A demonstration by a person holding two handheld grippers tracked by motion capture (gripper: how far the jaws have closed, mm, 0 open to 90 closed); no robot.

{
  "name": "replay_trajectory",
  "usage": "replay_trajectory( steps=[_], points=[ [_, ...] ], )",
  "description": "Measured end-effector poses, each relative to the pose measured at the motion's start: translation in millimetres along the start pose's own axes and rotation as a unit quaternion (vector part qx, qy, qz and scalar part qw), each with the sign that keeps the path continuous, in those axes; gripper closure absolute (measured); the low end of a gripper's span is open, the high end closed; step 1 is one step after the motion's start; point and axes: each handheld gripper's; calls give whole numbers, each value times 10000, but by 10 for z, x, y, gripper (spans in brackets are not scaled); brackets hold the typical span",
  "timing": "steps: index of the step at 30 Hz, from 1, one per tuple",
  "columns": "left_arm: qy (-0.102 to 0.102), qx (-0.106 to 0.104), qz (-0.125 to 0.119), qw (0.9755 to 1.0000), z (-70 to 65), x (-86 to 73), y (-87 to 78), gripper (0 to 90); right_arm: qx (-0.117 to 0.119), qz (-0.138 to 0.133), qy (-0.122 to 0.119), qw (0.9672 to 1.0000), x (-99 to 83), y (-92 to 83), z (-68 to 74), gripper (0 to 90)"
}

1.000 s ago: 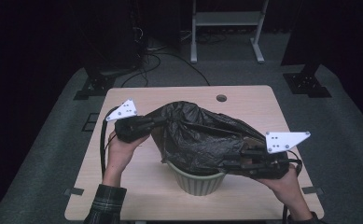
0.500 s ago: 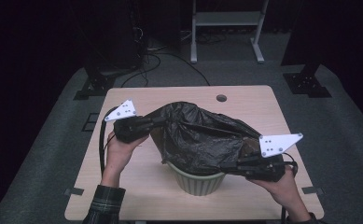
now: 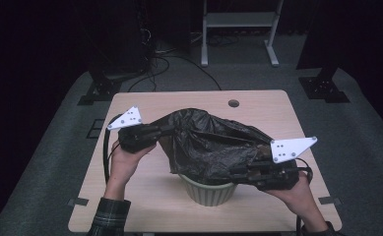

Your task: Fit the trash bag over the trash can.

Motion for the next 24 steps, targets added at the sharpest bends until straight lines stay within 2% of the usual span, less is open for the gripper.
replay_trajectory(
  steps=[3, 7, 11, 14, 18, 20, 24],
  points=[
    [-6, -15, 4, 10000, -27, 25, -79, 896, 21, -41, 36, 10000, -22, 1, -11, 729],
    [-54, -89, 29, 9999, -69, 11, -147, 896, 188, -88, 99, 9997, -70, -3, 8, 708],
    [-43, -117, 120, 9999, -97, -24, -162, 895, 161, 22, 137, 9998, -114, 30, 11, 710],
    [-84, -148, 132, 9998, -85, -50, -141, 895, 253, -101, 154, 9995, -138, 19, -1, 780],
    [-99, -200, 163, 9996, -69, -68, -91, 893, 233, -181, 101, 9995, -143, -5, 6, 895],
    [-107, -225, 170, 9995, -70, -74, -76, 891, 185, -156, 91, 9997, -137, -18, 2, 898],
    [-110, -235, 209, 9994, -67, -74, -50, 875, 97, -311, 66, 9994, -101, -90, -28, 900]
  ],
)
Point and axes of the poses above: each handheld gripper's, and its own axes: y roughly forward along the jaws, x roughly out of its top, z roughly to its left, and after that the axes turned 6 degrees about z, right-handed
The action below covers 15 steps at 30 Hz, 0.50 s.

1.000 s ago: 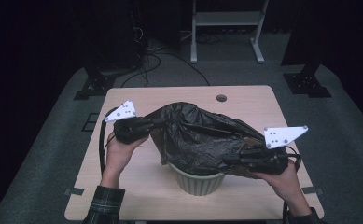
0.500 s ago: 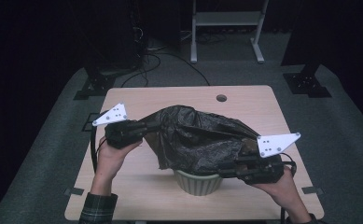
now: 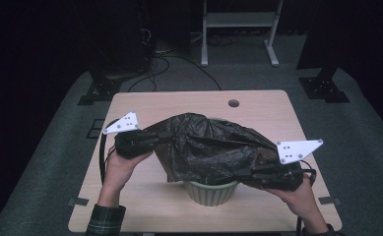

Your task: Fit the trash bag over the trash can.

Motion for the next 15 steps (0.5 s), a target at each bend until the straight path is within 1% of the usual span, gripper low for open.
replay_trajectory(
  steps=[2, 3, 4, 6, 7, 8, 9, 12, 14, 15],
  points=[
    [-5, -3, -6, 10000, 2, 4, 12, 874, 33, -135, 6, 9999, 38, -44, -25, 900],
    [-9, -6, 0, 10000, 4, 7, 17, 872, -4, -181, 1, 9998, 58, -67, -38, 900],
    [-16, -4, 4, 10000, 4, 8, 26, 850, -81, -191, -11, 9998, 80, -85, -53, 900],
    [-10, 77, 8, 10000, -1, 8, 43, 767, -263, -218, 1, 9994, 118, -115, -92, 900],
    [-20, 92, 4, 10000, -6, 8, 43, 715, -314, -229, 20, 9992, 132, -129, -120, 900],
    [-14, 122, -32, 9999, -17, 8, 32, 689, -370, -237, 35, 9990, 144, -140, -147, 900],
    [-13, 129, -91, 9999, -33, 11, 16, 649, -478, -238, 51, 9986, 155, -150, -171, 900],
    [76, 115, -197, 9997, -109, 37, -45, 589, -590, -291, 100, 9978, 166, -176, -235, 900],
    [147, 74, -237, 9996, -179, 59, -79, 544, -608, -333, 118, 9975, 171, -184, -259, 900],
    [188, 18, -252, 9995, -222, 71, -90, 520, -604, -356, 122, 9975, 174, -188, -263, 900]
  ],
)
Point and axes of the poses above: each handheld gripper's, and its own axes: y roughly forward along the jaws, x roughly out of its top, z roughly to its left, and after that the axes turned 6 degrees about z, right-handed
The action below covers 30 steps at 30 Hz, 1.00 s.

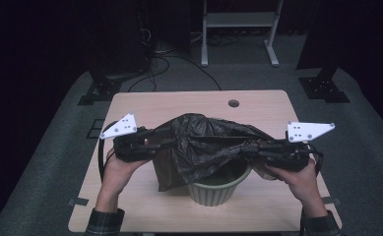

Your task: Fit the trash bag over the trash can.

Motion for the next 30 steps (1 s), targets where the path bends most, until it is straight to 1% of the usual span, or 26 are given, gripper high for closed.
replay_trajectory(
  steps=[1, 3, 4, 5, 7, 10, 13, 14, 17, 19, 21, 22, 25, 27, 29, 30],
  points=[
    [47, -65, -21, 10000, -48, 13, -6, 503, -1, -16, -6, 10000, 7, 0, 1, 900],
    [157, -270, -48, 9995, -150, 35, -8, 482, -19, -4, -25, 10000, 24, 4, 11, 900],
    [157, -270, -48, 9995, -150, 35, -8, 477, -20, -15, -42, 10000, 30, 7, 11, 900],
    [236, -470, -49, 9986, -250, 52, 16, 468, -35, -8, -41, 10000, 35, 8, 10, 900],
    [325, -694, -5, 9971, -341, 65, 69, 442, -29, -14, -35, 10000, 42, 13, 5, 900],
    [406, -941, 19, 9947, -445, 76, 167, 405, -45, -22, -44, 10000, 52, 19, 0, 900],
    [386, -1133, 52, 9928, -509, 67, 274, 388, -43, -33, -46, 10000, 65, 16, 5, 900],
    [373, -1184, 62, 9923, -526, 60, 308, 384, -39, -38, -56, 10000, 68, 15, 4, 900],
    [383, -1252, 166, 9913, -560, 35, 383, 381, -48, -45, -60, 10000, 76, 6, 2, 900],
    [368, -1239, 203, 9914, -563, 21, 419, 382, -53, -50, -60, 10000, 76, 2, 0, 900],
    [363, -1266, 246, 9910, -562, 5, 460, 385, -50, -62, -60, 10000, 74, -3, 0, 900],
    [380, -1226, 246, 9914, -562, 5, 460, 400, -45, -66, -59, 10000, 74, -5, 1, 900],
    [391, -1121, 280, 9925, -548, 14, 451, 508, -46, -75, -61, 9999, 72, -8, 2, 900],
    [464, -1101, 320, 9923, -555, 11, 453, 604, -41, -92, -59, 9999, 74, -9, 4, 900],
    [496, -1101, 347, 9921, -556, 12, 453, 724, -44, -97, -64, 9999, 77, -7, 2, 900],
    [564, -1087, 426, 9916, -562, 18, 460, 766, -42, -97, -59, 9999, 79, -6, 1, 900]
  ],
)
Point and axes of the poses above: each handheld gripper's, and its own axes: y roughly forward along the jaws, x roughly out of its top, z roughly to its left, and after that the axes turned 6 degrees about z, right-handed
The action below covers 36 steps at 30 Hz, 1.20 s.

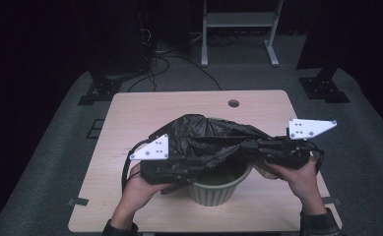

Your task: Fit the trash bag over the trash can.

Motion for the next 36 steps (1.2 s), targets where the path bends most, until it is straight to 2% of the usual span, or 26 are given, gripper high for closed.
replay_trajectory(
  steps=[1, 3, 6, 11, 14, 21, 25, 28, 32, 36],
  points=[
    [34, -18, 35, 10000, 2, 3, 4, 815, -2, -2, -5, 10000, 1, 1, -1, 900],
    [-37, -55, 29, 10000, 20, 14, 6, 895, -26, 14, -12, 10000, 5, 1, -3, 900],
    [-95, 22, 0, 10000, 52, 52, 10, 896, -63, 7, -5, 10000, 3, -10, -10, 888],
    [-240, 264, -121, 9993, 153, 212, 28, 897, -130, -89, -36, 9999, 10, -42, 10, 785],
    [-260, 359, -89, 9990, 204, 301, 75, 897, -164, -133, -68, 9998, 28, -58, 35, 751],
    [-348, 532, -6, 9980, 289, 386, 185, 897, -6, -73, -214, 9997, 50, -18, 144, 750],
    [-411, 589, -74, 9974, 331, 410, 187, 897, 165, 12, -300, 9994, 24, 41, 236, 750],
    [-451, 697, -189, 9964, 362, 446, 156, 897, 155, 162, -330, 9992, -2, 111, 270, 750],
    [-456, 871, -298, 9947, 441, 526, 112, 897, 242, 217, -280, 9991, -49, 167, 269, 749],
    [-467, 1012, -334, 9932, 534, 590, 85, 897, 141, 279, -261, 9992, -94, 166, 249, 746]
  ],
)
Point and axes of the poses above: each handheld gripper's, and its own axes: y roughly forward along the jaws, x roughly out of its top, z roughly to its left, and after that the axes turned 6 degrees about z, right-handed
